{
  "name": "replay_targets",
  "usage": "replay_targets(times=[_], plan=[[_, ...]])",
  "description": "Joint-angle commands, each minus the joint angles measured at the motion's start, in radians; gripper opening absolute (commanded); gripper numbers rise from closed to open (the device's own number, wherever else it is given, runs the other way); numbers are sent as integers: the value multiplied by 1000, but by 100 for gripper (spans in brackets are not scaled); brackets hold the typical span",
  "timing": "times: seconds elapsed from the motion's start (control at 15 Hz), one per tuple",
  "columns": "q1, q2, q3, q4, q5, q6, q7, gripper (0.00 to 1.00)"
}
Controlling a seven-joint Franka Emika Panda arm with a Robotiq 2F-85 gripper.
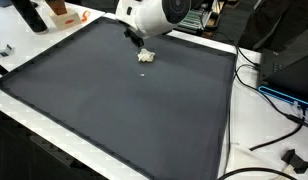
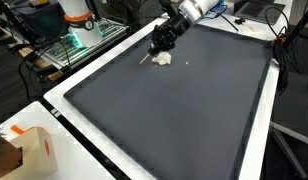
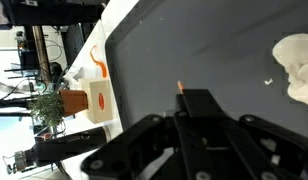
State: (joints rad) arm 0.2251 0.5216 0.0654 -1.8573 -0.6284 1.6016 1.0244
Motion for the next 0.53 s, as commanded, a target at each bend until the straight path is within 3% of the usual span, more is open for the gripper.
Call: replay_targets(times=[0.0,0.47], plan=[[7,0,-3,0,-1,14,-78,3],[9,-29,3,-21,9,45,-190,3]])
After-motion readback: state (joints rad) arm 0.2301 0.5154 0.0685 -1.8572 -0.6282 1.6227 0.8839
